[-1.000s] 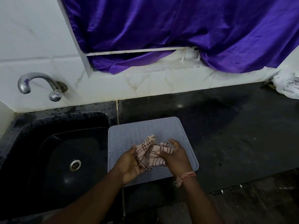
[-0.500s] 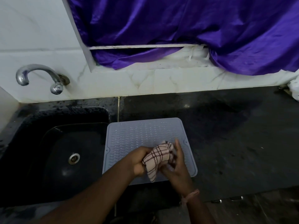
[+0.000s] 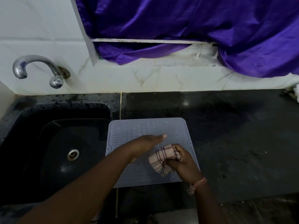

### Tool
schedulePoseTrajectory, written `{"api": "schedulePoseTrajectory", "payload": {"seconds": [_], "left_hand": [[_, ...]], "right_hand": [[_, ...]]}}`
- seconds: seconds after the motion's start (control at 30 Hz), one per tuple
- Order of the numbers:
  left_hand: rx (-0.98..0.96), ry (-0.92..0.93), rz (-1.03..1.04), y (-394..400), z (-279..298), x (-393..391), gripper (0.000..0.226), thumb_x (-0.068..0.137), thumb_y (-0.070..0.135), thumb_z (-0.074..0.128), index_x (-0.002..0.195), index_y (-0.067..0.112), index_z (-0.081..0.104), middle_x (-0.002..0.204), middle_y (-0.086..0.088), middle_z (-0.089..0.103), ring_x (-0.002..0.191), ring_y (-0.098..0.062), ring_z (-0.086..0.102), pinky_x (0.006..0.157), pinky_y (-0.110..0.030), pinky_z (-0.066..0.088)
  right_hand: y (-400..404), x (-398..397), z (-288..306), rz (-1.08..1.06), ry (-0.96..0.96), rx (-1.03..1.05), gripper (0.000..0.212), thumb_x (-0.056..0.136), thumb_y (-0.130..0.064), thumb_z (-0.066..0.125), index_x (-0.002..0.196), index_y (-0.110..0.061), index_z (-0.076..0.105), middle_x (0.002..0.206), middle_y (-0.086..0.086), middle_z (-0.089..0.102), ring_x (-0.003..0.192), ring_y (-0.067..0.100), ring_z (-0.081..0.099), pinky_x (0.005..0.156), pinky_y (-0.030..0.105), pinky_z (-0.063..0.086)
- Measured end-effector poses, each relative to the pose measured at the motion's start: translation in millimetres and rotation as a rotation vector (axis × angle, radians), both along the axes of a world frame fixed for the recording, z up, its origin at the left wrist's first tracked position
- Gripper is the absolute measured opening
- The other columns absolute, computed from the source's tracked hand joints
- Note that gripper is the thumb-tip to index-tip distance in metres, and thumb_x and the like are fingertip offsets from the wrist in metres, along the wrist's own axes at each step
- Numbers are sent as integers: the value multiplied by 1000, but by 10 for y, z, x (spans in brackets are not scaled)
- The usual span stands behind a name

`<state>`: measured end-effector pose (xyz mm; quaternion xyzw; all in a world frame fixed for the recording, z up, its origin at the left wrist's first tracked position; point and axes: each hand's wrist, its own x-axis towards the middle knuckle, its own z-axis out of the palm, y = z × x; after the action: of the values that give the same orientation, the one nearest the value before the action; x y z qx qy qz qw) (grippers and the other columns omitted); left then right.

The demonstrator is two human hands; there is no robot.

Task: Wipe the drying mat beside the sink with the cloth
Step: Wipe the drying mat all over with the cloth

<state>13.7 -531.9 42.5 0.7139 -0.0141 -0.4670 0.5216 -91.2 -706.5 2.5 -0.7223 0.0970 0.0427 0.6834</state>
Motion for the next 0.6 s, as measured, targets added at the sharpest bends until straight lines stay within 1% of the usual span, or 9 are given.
{"api": "schedulePoseTrajectory", "payload": {"seconds": [0.07, 0.1, 0.17, 0.27, 0.33, 0.4, 0.43, 0.5, 0.6], "left_hand": [[-104, -105, -51, -25, -14, -59, 51, 78, 56, 78, 119, 27, 71, 116, 7, 73, 106, -7, 69, 96, -31, 55], [-121, -156, -37, -46, -52, -84, 43, 79, 44, 82, 116, 24, 73, 110, 7, 75, 103, -7, 70, 94, -29, 56], [-125, -218, 35, -69, -147, -99, 34, 83, 30, 81, 114, 17, 74, 106, 3, 77, 102, -13, 71, 96, -34, 56], [-114, -184, 79, -110, -229, -44, 27, 88, 31, 76, 110, 15, 75, 101, -1, 78, 99, -17, 72, 95, -40, 57], [-122, -166, 52, -190, -266, -49, 24, 90, 31, 73, 106, 14, 76, 99, -2, 77, 94, -16, 71, 93, -40, 56], [-114, -150, 34, -259, -318, -73, 26, 91, 34, 71, 106, 13, 75, 100, -3, 76, 95, -16, 70, 93, -39, 55], [-97, -143, 57, -276, -358, -72, 27, 93, 35, 70, 107, 13, 75, 101, -4, 76, 98, -19, 71, 94, -40, 56], [-16, -167, 107, -262, -433, -28, 28, 97, 36, 63, 109, 12, 74, 104, -7, 75, 103, -24, 70, 95, -42, 56], [137, -297, 134, -180, -485, 150, 27, 103, 28, 51, 113, 11, 70, 109, -9, 72, 105, -26, 67, 93, -39, 54]], "right_hand": [[12, 84, -19, -39, 88, 42, 35, 86, 13, 56, 111, -9, 67, 99, 8, 76, 96, 28, 71, 73, 29, 58], [1, 123, -25, -52, 122, 61, 37, 86, 13, 55, 112, -11, 68, 101, 8, 76, 99, 29, 71, 74, 29, 57], [-46, 162, -40, -53, 157, 105, 38, 87, 6, 56, 116, -15, 69, 106, 7, 77, 103, 29, 71, 77, 29, 57], [-82, 122, -110, -82, 168, 324, 34, 94, -15, 61, 128, -17, 67, 121, 12, 72, 114, 29, 68, 87, 35, 58], [-36, 80, -190, -126, 174, 550, 43, 97, -27, 66, 136, -11, 60, 130, 18, 66, 122, 34, 64, 96, 43, 56], [24, 72, -254, -182, 229, 631, 53, 95, -36, 68, 140, -9, 57, 134, 19, 64, 125, 35, 62, 102, 50, 52], [41, 90, -266, -212, 262, 629, 52, 94, -35, 68, 138, -9, 58, 132, 19, 65, 123, 35, 62, 100, 49, 53], [43, 180, -253, -250, 322, 602, 45, 91, -25, 72, 132, -8, 64, 126, 18, 69, 118, 34, 66, 92, 42, 58], [51, 484, -159, -271, 393, 469, 31, 89, -11, 73, 120, -8, 69, 112, 15, 75, 104, 30, 73, 85, 38, 61]]}}
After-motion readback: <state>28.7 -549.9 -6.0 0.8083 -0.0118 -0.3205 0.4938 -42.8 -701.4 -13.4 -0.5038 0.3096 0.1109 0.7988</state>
